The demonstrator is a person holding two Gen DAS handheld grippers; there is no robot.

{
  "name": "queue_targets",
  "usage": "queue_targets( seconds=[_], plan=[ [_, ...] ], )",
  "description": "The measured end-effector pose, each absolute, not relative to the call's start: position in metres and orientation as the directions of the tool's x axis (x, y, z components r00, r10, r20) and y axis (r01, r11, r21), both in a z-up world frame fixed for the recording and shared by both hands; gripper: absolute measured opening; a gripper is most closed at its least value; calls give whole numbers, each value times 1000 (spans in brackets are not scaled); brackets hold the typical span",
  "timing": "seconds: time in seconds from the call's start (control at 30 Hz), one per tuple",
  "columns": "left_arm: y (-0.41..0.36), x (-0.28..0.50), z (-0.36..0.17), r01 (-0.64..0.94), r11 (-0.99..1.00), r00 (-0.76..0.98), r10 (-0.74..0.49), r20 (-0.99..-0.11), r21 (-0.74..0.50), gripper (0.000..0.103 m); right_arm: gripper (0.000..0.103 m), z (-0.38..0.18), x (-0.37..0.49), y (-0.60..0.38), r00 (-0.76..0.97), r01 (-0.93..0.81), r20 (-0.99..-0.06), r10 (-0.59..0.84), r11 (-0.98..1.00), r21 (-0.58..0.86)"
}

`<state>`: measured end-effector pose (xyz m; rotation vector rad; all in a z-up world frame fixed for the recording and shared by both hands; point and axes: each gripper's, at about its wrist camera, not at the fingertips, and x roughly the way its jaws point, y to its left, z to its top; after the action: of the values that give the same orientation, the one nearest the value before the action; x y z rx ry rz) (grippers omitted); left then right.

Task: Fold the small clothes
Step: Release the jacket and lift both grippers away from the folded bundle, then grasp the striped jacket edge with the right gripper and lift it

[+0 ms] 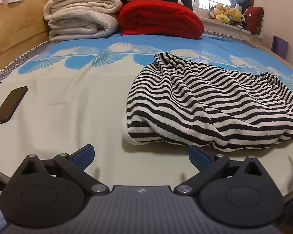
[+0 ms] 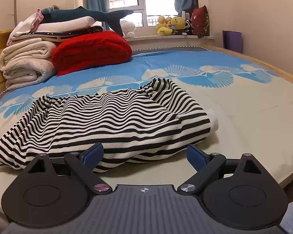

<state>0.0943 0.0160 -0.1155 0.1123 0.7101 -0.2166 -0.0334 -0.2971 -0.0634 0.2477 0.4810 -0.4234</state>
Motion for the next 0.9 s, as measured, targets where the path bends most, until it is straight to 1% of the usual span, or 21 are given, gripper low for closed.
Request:
queue_targets(
  seconds=[0.5,0.6,0.7,0.77,0.8,0.9],
  plan=[
    [15,99,-120,231,973,724,-159,-672,18,103,92,-73,-26,-305,767,481,-540,-347,868,125],
    [13,101,-121,227,974,721,-154,-676,21,103,92,-74,-24,-313,758,502,-552,-347,851,154],
    [14,103,-122,219,976,720,-150,-678,17,103,92,-77,-27,-340,754,556,-574,-318,774,303],
    [14,106,-123,211,977,717,-143,-682,17,103,92,-85,-35,-366,765,596,-581,-277,645,478],
    [14,107,-124,207,978,714,-138,-686,19,103,92,-90,-38,-377,770,604,-585,-253,585,541],
    [13,112,-126,196,981,705,-131,-696,14,103,91,-105,-42,-405,788,608,-583,-201,403,684]
  ],
)
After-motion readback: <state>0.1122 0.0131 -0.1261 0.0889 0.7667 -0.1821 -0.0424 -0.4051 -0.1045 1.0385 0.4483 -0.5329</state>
